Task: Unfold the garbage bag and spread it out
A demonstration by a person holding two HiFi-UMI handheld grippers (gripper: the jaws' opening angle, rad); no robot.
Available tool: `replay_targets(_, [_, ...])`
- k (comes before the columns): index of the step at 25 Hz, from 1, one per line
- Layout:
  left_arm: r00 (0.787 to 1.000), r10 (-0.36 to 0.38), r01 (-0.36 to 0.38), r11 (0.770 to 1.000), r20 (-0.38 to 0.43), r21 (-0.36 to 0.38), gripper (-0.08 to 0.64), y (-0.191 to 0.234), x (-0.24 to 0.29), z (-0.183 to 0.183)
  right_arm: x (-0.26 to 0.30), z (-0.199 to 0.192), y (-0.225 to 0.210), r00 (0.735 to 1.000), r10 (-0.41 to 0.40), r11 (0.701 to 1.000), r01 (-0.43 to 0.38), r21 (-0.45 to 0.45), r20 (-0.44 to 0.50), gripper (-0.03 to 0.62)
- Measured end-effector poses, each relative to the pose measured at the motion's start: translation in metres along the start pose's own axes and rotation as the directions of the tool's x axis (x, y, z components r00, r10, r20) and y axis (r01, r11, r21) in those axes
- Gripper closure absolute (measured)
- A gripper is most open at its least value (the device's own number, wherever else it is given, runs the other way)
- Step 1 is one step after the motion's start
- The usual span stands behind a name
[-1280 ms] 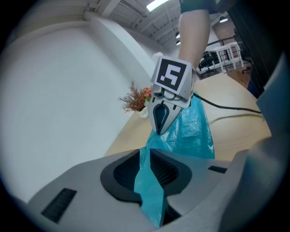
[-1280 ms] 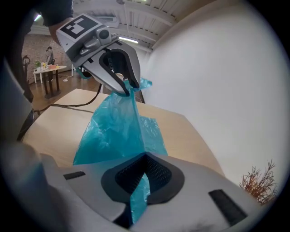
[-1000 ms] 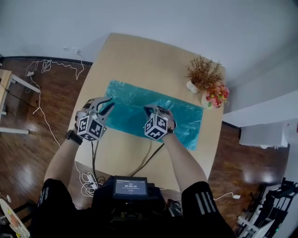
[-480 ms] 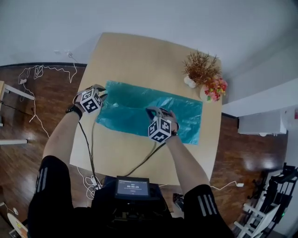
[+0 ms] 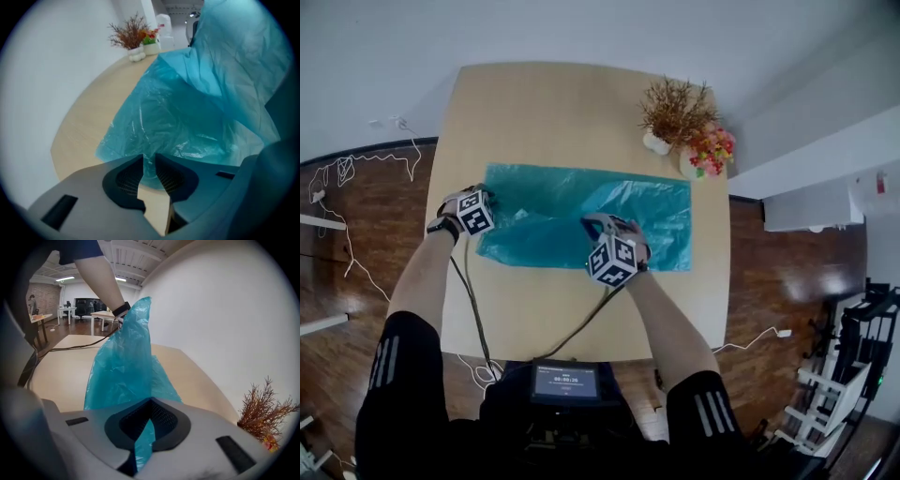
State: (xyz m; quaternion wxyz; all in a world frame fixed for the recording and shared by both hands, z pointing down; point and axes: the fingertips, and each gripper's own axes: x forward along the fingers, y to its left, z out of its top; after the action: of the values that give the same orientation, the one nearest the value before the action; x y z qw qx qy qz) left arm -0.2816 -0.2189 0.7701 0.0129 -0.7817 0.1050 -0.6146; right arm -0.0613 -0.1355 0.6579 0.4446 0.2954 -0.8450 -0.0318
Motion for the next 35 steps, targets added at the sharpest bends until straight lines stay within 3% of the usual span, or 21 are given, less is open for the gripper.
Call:
replay_targets(6, [0.999, -0.007, 0.01, 0.996, -0.039, 0.086, 0.512, -0.006, 0.004, 0.002, -0.027, 0.012, 0.007, 1.0, -0.012, 1.0, 0.012, -0.009, 0.022, 0.575])
replay_targets(13, [0.998, 0.026, -0.018, 0.993, -0.063, 0.121, 0.542, -0.008, 0.007, 0.001, -0.072, 0.016, 0.042, 1.0, 0.019, 0.997, -0.021, 0.08, 0.022, 0.575])
replay_targets(18, [0.995, 0.07, -0.059, 0.988, -0.074, 0.14, 0.546, -0.007, 0.009, 0.002, -0.108, 0.009, 0.086, 0.999, 0.037, 0.996, -0.036, 0.084, -0.018, 0.575])
replay_targets(30, [0.984, 0.151, -0.129, 0.967, -0.09, 0.22, 0.56, -0.007, 0.014, 0.0, -0.138, -0.017, 0.204, 0.994, 0.074, 0.952, -0.046, 0.303, -0.082, 0.575])
replay_targets(35, [0.978, 0.181, -0.151, 0.958, -0.105, 0.243, 0.559, -0.009, 0.016, 0.002, -0.132, -0.032, 0.25, 0.985, 0.132, 0.927, -0.085, 0.365, -0.107, 0.575])
